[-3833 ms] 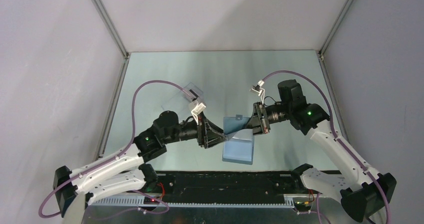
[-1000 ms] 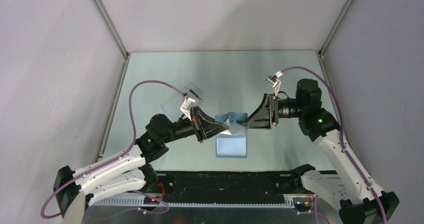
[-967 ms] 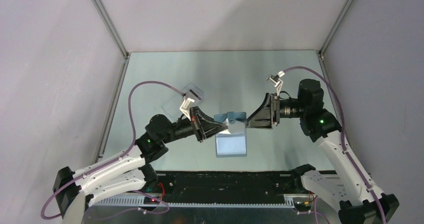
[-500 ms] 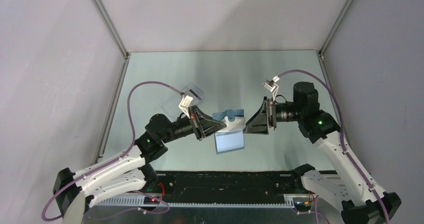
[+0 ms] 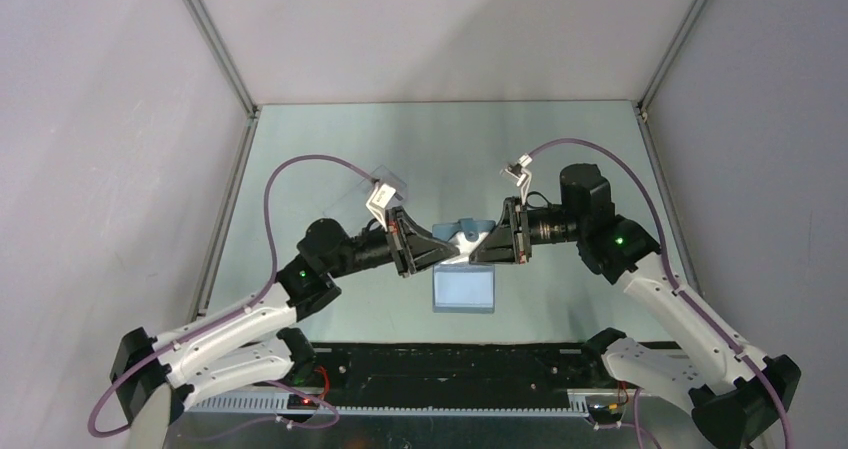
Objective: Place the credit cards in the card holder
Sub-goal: Open the card holder, then place the card holder at the center of the board, then move the storage box to the center of the board.
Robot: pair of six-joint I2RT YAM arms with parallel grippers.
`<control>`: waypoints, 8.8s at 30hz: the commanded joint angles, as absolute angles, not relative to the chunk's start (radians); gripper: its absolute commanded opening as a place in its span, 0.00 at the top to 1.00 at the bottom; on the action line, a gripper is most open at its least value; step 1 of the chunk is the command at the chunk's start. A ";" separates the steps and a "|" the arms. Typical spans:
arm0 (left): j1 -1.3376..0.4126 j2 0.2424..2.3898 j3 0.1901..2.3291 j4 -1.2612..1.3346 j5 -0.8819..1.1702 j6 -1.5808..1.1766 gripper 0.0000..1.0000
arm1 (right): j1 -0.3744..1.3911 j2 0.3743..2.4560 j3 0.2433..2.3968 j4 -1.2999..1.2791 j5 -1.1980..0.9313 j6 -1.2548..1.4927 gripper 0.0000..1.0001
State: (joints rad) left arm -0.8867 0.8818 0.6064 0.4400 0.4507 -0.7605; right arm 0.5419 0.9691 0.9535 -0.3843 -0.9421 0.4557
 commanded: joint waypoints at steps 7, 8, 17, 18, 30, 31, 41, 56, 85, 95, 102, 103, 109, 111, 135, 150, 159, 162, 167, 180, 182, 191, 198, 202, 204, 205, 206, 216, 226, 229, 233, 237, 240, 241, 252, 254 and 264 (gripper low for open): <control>-0.879 0.902 0.623 0.488 0.453 -0.805 0.26 | 0.484 0.922 0.980 -0.249 -0.916 0.593 1.00; -0.880 0.901 0.618 0.492 0.451 -0.812 0.24 | 0.460 0.912 0.971 -0.226 -0.908 0.624 1.00; -0.878 0.978 0.593 0.631 0.505 -0.899 0.29 | 0.406 0.824 0.912 -0.107 -0.863 0.790 1.00; -0.879 0.993 0.593 0.652 0.515 -0.904 0.37 | 0.406 0.820 0.908 -0.103 -0.857 0.795 1.00; -0.865 1.065 0.561 0.720 0.533 -0.991 1.00 | 0.284 0.901 0.891 -0.409 -0.750 0.727 0.34; -0.864 1.064 0.553 0.719 0.527 -0.998 1.00 | 0.273 0.923 0.890 -0.430 -0.734 0.713 0.30; -0.864 1.045 0.538 0.717 0.656 -1.030 1.00 | 0.261 1.019 0.888 -0.403 -0.889 0.612 0.20; -0.862 1.097 0.580 0.710 0.801 -1.053 1.00 | 0.325 0.999 0.885 -0.371 -1.217 0.531 0.47; -0.799 1.140 0.670 0.191 0.654 -0.571 0.79 | 0.282 0.912 0.859 -0.129 -1.455 0.883 1.00; -0.775 0.868 0.673 0.061 0.320 -0.504 0.01 | 0.273 0.992 0.858 -0.203 -1.239 0.795 1.00; -0.755 0.732 0.662 -0.065 0.133 -0.563 0.00 | 0.269 1.039 0.757 -0.085 -1.051 0.913 1.00; -0.753 0.722 0.655 -0.079 0.122 -0.567 0.00 | 0.267 1.040 0.745 -0.066 -1.029 0.926 1.00; -0.751 0.707 0.625 -0.106 0.042 -0.648 0.00 | 0.254 1.036 0.632 0.021 -0.866 0.976 1.00; -0.750 0.721 0.624 -0.106 0.056 -0.666 0.00 | 0.252 1.032 0.569 0.057 -0.792 0.999 1.00; -0.751 0.859 0.650 -0.035 0.220 -0.738 0.00 | 0.311 1.061 0.205 0.423 -0.269 1.260 0.95; -0.750 0.832 0.655 -0.031 0.219 -0.724 0.00 | 0.315 1.061 0.294 0.024 -0.231 1.293 0.18; -0.750 0.835 0.660 -0.044 0.207 -0.715 0.00 | 0.263 0.874 0.381 -0.318 -0.101 1.186 0.01; -0.749 0.840 0.672 -0.091 0.169 -0.709 0.00 | 0.252 0.835 0.450 -0.429 -0.053 1.094 0.01; -0.722 0.857 0.678 -0.141 0.143 -0.724 0.00 | 0.255 0.839 0.584 -0.509 -0.051 0.906 0.02; -0.467 0.928 0.702 -0.293 0.168 -0.694 0.00 | 0.484 1.101 0.853 -0.575 -0.139 0.622 0.15; -0.412 0.965 0.740 -0.331 0.149 -0.641 0.00 | 0.501 1.126 0.854 -0.574 -0.149 0.617 0.16; -0.379 1.317 1.062 -0.561 -0.116 -0.349 0.04 | 0.508 1.216 0.854 -0.578 -0.190 0.581 0.19; -0.379 1.565 1.170 -0.578 -0.050 -0.213 0.16 | 0.470 1.227 0.854 -0.555 -0.270 0.571 0.19; -0.381 1.637 1.187 -0.577 -0.018 -0.192 0.26 | 0.441 1.222 0.854 -0.549 -0.311 0.559 0.19; -0.383 1.659 1.190 -0.576 -0.019 -0.184 0.32 | 0.430 1.221 0.854 -0.545 -0.325 0.554 0.19; -0.386 1.665 1.190 -0.576 -0.019 -0.176 0.34 | 0.425 1.220 0.854 -0.542 -0.333 0.553 0.19; -0.389 1.675 1.190 -0.577 -0.022 -0.172 0.39 | 0.422 1.222 0.854 -0.541 -0.338 0.550 0.19; -0.451 1.696 1.174 -0.579 -0.037 -0.078 0.85 | 0.402 1.245 0.870 -0.539 -0.383 0.524 0.19; -0.653 1.577 1.108 -0.581 -0.066 0.044 1.00 | 0.405 1.260 0.898 -0.538 -0.446 0.501 0.18; -0.720 1.544 1.067 -0.582 -0.055 0.069 1.00 | 0.417 1.275 0.913 -0.532 -0.457 0.496 0.18; -0.828 1.508 1.023 -0.596 -0.074 0.071 1.00 | 0.433 1.314 0.941 -0.523 -0.466 0.495 0.19; -0.870 1.465 0.981 -0.602 -0.084 0.041 0.93 | 0.450 1.373 0.978 -0.510 -0.475 0.493 0.20; -0.874 1.422 0.955 -0.603 -0.073 0.022 0.61 | 0.469 1.436 1.021 -0.497 -0.483 0.483 0.21; -0.874 1.400 0.950 -0.601 -0.075 0.010 0.54 | 0.474 1.451 1.033 -0.497 -0.481 0.480 0.22; -0.831 1.071 0.859 -0.509 -0.095 -0.213 0.08 | 0.564 1.768 1.325 -0.572 -0.400 0.406 0.34; -0.811 1.028 0.843 -0.500 -0.074 -0.267 0.08 | 0.578 1.825 1.389 -0.615 -0.360 0.387 0.37; -0.700 0.937 0.773 -0.464 0.047 -0.522 0.07 | 0.646 2.008 1.576 -0.747 -0.249 0.316 0.63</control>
